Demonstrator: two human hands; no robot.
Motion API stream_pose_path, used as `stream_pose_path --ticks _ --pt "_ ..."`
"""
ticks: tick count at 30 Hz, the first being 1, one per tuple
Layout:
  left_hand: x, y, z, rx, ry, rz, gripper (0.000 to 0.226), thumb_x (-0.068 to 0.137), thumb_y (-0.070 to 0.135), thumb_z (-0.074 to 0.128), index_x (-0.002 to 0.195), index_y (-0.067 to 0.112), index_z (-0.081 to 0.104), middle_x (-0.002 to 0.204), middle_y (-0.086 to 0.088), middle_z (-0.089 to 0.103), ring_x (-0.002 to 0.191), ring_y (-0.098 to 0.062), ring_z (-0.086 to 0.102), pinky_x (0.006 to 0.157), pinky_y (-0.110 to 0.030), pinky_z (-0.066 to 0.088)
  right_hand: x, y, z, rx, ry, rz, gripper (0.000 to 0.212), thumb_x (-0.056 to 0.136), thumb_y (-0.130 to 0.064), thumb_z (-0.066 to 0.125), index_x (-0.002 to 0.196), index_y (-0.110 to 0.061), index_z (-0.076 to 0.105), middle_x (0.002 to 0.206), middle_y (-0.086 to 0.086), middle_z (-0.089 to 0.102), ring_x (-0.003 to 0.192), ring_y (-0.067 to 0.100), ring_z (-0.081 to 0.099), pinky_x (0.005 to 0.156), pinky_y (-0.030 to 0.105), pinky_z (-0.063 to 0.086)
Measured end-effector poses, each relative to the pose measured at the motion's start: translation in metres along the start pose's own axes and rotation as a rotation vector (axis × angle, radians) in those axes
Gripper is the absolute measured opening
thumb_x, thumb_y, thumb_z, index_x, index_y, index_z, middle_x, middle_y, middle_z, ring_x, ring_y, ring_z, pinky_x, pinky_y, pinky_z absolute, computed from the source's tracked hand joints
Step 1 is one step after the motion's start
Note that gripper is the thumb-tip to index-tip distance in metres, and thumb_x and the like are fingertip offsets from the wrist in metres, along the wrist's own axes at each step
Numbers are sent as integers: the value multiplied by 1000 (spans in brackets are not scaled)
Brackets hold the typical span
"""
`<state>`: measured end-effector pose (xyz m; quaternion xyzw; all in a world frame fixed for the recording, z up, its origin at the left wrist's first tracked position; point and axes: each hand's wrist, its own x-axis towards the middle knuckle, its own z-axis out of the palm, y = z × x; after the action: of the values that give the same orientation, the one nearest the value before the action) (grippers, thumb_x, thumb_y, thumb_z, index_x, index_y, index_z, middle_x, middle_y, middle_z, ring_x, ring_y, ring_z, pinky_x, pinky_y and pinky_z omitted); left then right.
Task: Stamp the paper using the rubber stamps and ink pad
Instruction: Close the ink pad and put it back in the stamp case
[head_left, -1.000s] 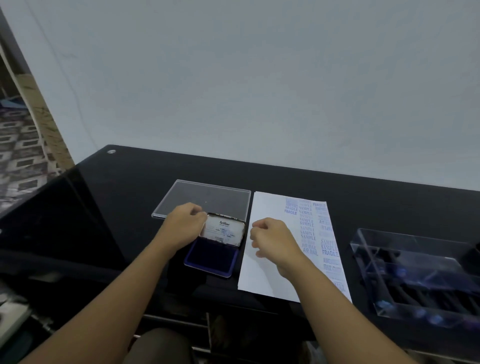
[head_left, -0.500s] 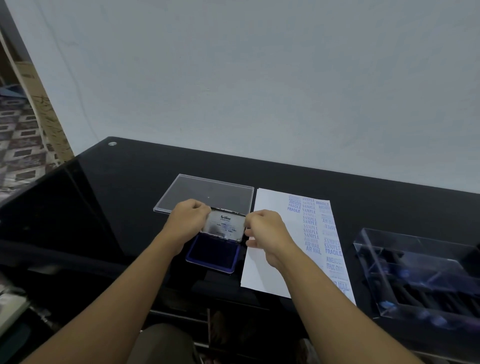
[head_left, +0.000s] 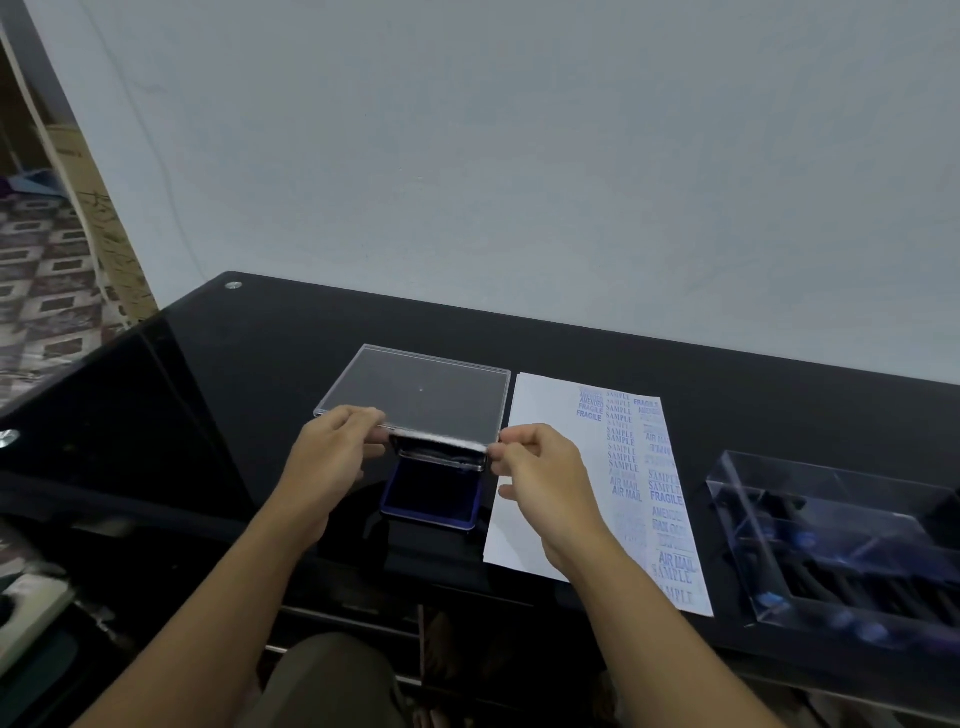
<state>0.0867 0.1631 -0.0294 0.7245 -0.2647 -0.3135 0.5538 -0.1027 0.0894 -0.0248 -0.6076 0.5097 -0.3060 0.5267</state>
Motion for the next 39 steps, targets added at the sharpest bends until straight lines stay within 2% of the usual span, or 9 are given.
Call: stream_pose_path --ticks 10,13,15,17,21,24,30,34,39 --pt "-5 -7 -10 89 35 -100 17 96 31 55 96 19 68 98 1 72 93 -19 68 74 -33 50 -5 -3 -5 30 -23 155 17 97 -8 46 89 -9 61 104 14 70 92 27 68 86 43 58" --pt "-5 -6 -9 122 12 -156 18 94 33 55 99 20 66 98 0 72 93 -20 68 79 -39 52 -2 -3 -6 45 -36 217 17 92 -3 45 87 11 54 87 16 60 76 28 57 72 38 54" --pt "-6 -4 -8 142 -19 -193 22 92 34 55 104 20 65 101 0 71 94 -19 67 82 -41 52 -2 -4 -5 73 -58 264 9 87 -1 45 84 4 52 85 14 50 74 26 50 67 36 47" --pt "-6 -1 -6 155 -38 -216 28 93 36 54 112 18 63 102 -1 69 94 -19 66 79 -39 52 -3 -6 -3 88 -77 297 8 86 -2 46 87 -4 53 85 14 52 73 26 51 66 36 48" --pt "-9 8 -1 154 -94 -271 36 96 37 53 125 16 59 109 -4 68 94 -19 65 73 -36 48 -3 -7 -1 71 -100 331 9 88 -7 50 86 -5 58 86 12 61 73 25 61 76 40 60" --pt "-11 11 3 148 -111 -292 39 96 35 53 129 14 58 114 -6 67 95 -20 64 77 -38 47 -2 -6 3 70 -123 338 15 87 -11 51 94 -2 61 89 11 61 76 25 60 72 37 58" --pt "-13 13 6 147 -100 -296 26 94 30 56 114 15 64 101 -5 70 94 -20 64 85 -40 49 -4 -9 12 73 -150 342 19 79 -13 51 96 -9 59 83 10 59 74 23 50 63 33 48" --pt "-16 16 5 128 -93 -311 23 95 31 56 107 14 66 104 -6 70 95 -22 64 83 -40 48 -3 -8 10 99 -142 343 33 81 -13 51 107 3 64 89 15 68 74 23 56 63 32 52" --pt "-23 23 12 105 -100 -306 22 93 31 57 99 13 69 97 -4 73 91 -22 66 78 -38 48 -3 -9 -3 109 -134 306 24 82 -11 51 99 -2 65 83 10 65 71 22 55 61 31 52"
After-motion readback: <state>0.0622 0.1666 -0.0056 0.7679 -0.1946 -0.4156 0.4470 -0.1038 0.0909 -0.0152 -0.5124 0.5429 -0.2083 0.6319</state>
